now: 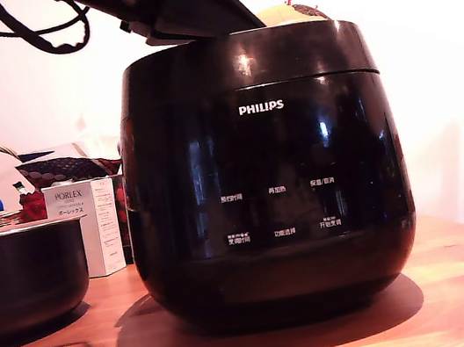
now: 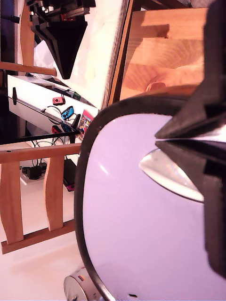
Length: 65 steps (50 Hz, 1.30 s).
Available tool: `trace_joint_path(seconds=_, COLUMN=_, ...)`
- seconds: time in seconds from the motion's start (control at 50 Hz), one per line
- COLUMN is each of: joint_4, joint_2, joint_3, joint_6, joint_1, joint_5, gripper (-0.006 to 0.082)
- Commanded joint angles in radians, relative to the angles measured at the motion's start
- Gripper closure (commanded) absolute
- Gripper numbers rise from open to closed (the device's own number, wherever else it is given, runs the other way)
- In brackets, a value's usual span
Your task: Open the rice cooker by pressing the large metal button on the top of its lid with medium force
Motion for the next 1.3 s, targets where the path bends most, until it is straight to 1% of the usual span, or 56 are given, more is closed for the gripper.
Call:
trace_joint_path(seconds=0.0, joint_4=-0.006, joint_2=0.063, joint_3=-0.074, joint_6=-0.022, joint_1=0.021, joint_5=-0.002, gripper=0.0787)
trace_joint_path(seconds=0.02, joint_4=0.006, joint_2=0.061, joint_3=-0.074, joint_6=-0.027, joint_1=0.021, joint_5=0.017, gripper=0.0787)
trace_joint_path(seconds=0.12, joint_4=0.045, joint_2=0.047, joint_3=-0.074, joint_6=-0.038, joint_1=0.021, joint_5=0.026, gripper=0.0787)
trace_joint_path(seconds=0.42, joint_4=0.105, joint_2=0.028, joint_3=-0.073, joint_6=-0.051, joint_1=0.021, joint_5=0.023, gripper=0.0787)
trace_joint_path(seconds=0.9, joint_4=0.153, joint_2=0.014, joint_3=-0.052, joint_6=-0.051, joint_1=0.024, joint_5=0.015, gripper=0.0787)
trace_joint_path(seconds=1.02, joint_4=0.135, joint_2=0.014, joint_3=-0.05, joint_6=-0.051, joint_1=0.03, joint_5=0.015, gripper=0.0787)
trace_joint_path(seconds=1.28, joint_4=0.021, joint_2=0.014, joint_3=-0.05, joint_6=-0.05, joint_1=0.037, joint_5=0.014, gripper=0.0787)
